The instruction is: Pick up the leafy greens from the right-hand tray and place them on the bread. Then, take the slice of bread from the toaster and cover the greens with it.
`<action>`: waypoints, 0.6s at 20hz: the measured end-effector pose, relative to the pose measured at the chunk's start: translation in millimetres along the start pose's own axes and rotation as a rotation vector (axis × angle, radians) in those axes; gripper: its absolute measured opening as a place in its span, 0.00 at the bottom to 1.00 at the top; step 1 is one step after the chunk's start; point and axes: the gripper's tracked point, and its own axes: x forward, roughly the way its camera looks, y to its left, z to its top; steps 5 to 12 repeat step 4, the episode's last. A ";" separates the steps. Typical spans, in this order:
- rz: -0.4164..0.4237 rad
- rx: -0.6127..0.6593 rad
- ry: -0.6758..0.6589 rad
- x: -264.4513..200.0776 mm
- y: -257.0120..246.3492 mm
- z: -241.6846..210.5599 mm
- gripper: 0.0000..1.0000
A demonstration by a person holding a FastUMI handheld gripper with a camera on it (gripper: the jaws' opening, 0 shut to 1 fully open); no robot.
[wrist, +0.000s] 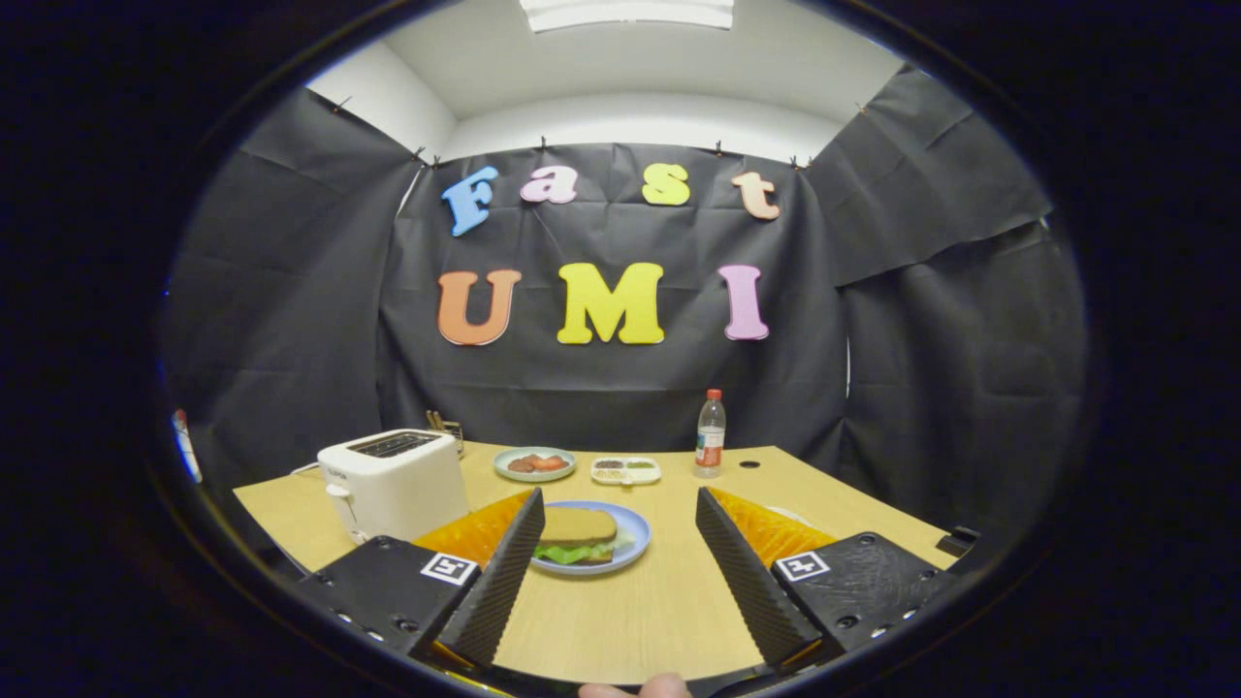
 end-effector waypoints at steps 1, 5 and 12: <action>-0.004 -0.001 -0.009 -0.3 -1.7 1.3 0.96; 0.000 0.003 -0.012 -4.1 0.2 0.4 0.95; 0.000 0.003 -0.012 -4.1 0.2 0.4 0.95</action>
